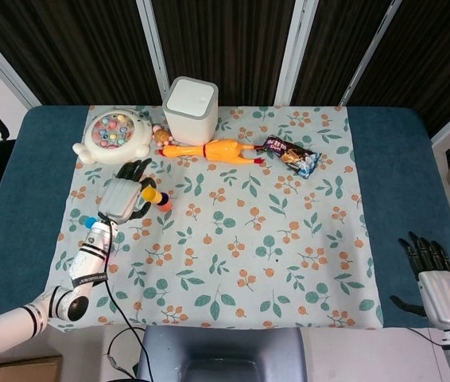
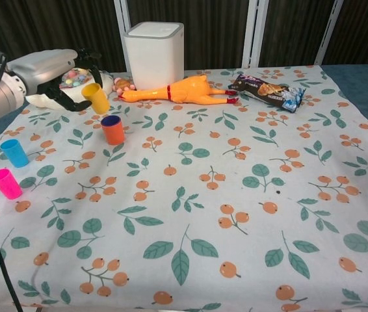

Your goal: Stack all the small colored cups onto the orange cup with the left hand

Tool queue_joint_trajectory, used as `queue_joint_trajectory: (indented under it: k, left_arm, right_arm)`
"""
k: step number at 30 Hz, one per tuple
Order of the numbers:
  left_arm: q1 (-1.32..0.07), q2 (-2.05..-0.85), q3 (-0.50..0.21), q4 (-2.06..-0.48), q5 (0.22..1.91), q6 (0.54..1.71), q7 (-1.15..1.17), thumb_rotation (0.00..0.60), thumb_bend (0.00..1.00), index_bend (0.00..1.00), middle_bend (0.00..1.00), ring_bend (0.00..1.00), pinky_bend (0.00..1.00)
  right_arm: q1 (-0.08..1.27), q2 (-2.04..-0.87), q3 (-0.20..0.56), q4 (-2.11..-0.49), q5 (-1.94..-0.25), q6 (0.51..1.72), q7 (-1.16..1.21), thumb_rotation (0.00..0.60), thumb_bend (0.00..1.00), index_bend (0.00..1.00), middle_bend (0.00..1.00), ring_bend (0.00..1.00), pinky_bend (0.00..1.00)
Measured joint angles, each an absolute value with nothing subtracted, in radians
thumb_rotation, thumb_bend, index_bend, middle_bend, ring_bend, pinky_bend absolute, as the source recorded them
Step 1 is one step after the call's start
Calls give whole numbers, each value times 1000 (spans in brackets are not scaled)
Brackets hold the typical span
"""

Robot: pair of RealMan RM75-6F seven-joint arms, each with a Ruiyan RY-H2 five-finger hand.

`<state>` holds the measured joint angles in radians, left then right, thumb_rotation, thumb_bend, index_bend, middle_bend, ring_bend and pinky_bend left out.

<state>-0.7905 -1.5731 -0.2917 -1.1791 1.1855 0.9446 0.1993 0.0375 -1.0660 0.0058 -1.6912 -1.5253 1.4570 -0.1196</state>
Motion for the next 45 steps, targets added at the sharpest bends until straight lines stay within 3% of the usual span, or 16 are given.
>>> queue_joint_trajectory:
  k: [27,31,33,35,37,45]
  left_arm:
    - [-850,-1676,-273,-1019,1147,905,213,600,360,482,35,0,115]
    - [-851,-1673,-270,-1016,1140,893,212,600,363,411,34,0,115]
    - [-850,-1669,-267,-1021,1139,888,210,600,367,313,31,0,115]
    - [-849,-1663,-263,-1028,1137,881,211,600,370,120,16,0,114]
    - [-848,-1657,-262,-1038,1129,870,212,600,369,11,2,0,113]
    - [-828,-1600,-259,-1130,1124,890,218,600,364,0,0,0,113]
  right_arm:
    - [28,-1051,12,-1689,-1517,1472,-94,600,224,0,0,0,0]
    - [26,-1049,13,-1690,-1517,1475,-92,600,224,0,0,0,0]
    - [25,-1049,13,-1690,-1518,1477,-91,600,224,0,0,0,0]
    - [25,-1050,14,-1689,-1517,1477,-91,600,224,0,0,0,0]
    - [25,-1051,13,-1688,-1517,1476,-92,600,224,0,0,0,0]
    - [29,-1054,11,-1689,-1522,1469,-98,600,224,0,0,0,0]
